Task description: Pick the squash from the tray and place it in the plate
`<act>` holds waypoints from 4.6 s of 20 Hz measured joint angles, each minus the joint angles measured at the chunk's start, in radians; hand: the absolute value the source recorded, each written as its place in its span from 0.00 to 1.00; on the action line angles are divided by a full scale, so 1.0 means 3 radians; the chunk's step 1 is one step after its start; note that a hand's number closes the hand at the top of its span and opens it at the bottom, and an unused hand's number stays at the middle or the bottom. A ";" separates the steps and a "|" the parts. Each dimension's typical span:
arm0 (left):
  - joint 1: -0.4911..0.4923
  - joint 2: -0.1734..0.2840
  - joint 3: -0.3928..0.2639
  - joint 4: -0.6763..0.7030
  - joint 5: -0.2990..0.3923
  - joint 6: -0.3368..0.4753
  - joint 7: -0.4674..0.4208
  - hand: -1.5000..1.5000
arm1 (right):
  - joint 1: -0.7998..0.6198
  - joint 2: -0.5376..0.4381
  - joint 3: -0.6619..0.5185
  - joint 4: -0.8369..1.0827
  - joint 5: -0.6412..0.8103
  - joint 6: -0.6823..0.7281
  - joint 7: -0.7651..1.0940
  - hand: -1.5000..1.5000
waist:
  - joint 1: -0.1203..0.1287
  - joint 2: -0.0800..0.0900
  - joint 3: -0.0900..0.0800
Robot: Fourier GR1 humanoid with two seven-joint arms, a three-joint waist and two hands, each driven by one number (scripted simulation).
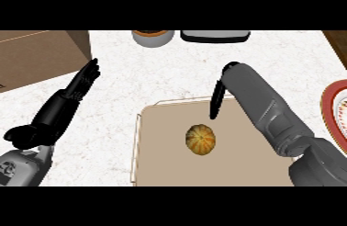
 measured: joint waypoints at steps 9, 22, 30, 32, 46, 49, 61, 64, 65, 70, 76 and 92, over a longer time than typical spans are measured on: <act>0.0004 -0.0008 0.0057 0.0019 -0.0015 -0.0041 -0.0004 0.50 | 0.0000 0.0067 -0.0081 0.0168 -0.0007 0.0217 -0.0081 0.00 | 0.0013 -0.0041 -0.0018; -0.0059 -0.0087 0.0039 0.0052 -0.0067 -0.0051 0.0060 0.50 | 0.0184 0.0141 -0.0147 0.0144 0.0031 0.0435 -0.0052 0.00 | 0.0055 -0.0120 -0.0062; -0.0009 -0.0121 0.0035 0.0040 -0.0108 -0.0042 0.0046 0.50 | 0.0312 0.0117 -0.0046 -0.0093 0.0183 0.0546 -0.0113 1.00 | 0.0044 -0.0140 -0.0090; -0.0034 -0.0116 0.0063 0.0078 -0.0103 -0.0060 0.0036 0.50 | 0.0345 0.0115 0.0003 -0.0176 0.0232 0.0563 -0.0138 1.00 | 0.0022 -0.0146 -0.0096; 0.0027 -0.0025 0.0250 0.0037 -0.0128 0.0066 0.0015 0.50 | 0.0653 -0.2055 0.0150 0.0152 0.0453 -0.0125 -0.0176 1.00 | -0.0409 0.0213 -0.0017; 0.0023 -0.0015 0.0269 0.0010 -0.0130 0.0071 -0.0005 0.50 | 0.0687 -0.2484 0.0224 0.0167 0.0531 -0.0368 -0.0095 1.00 | -0.0330 0.0286 -0.0007; -0.0080 -0.0024 0.0204 -0.0166 -0.0128 -0.0022 -0.0074 0.50 | 0.0793 -0.3667 0.0534 0.0167 0.0851 -0.1164 0.0149 1.00 | 0.0166 0.0457 0.0034; -0.0108 -0.0033 0.0174 -0.0195 -0.0127 -0.0055 -0.0090 0.50 | 0.0869 -0.3870 0.0617 0.0167 0.0936 -0.1291 0.0164 1.00 | 0.0253 0.0487 0.0037; -0.0112 -0.0036 0.0159 -0.0205 -0.0129 -0.0066 -0.0093 0.50 | 0.0898 -0.3932 0.0642 0.0167 0.0962 -0.1328 0.0168 1.00 | 0.0280 0.0491 0.0039; -0.0146 -0.0053 0.0106 -0.0245 -0.0129 -0.0109 -0.0096 0.50 | 0.1045 -0.4171 0.0727 0.0167 0.1050 -0.1449 0.0174 1.00 | 0.0381 0.0504 0.0054; -0.0171 -0.0074 0.0056 -0.0264 -0.0134 -0.0140 -0.0092 0.50 | 0.1227 -0.4402 0.0768 0.0167 0.1095 -0.1593 0.0163 1.00 | 0.0429 0.0477 0.0065; -0.0186 -0.0118 0.0001 -0.0242 -0.0143 -0.0147 -0.0031 0.50 | 0.1793 -0.4625 0.0741 0.0167 0.1079 -0.1840 0.0146 1.00 | 0.0410 0.0383 0.0076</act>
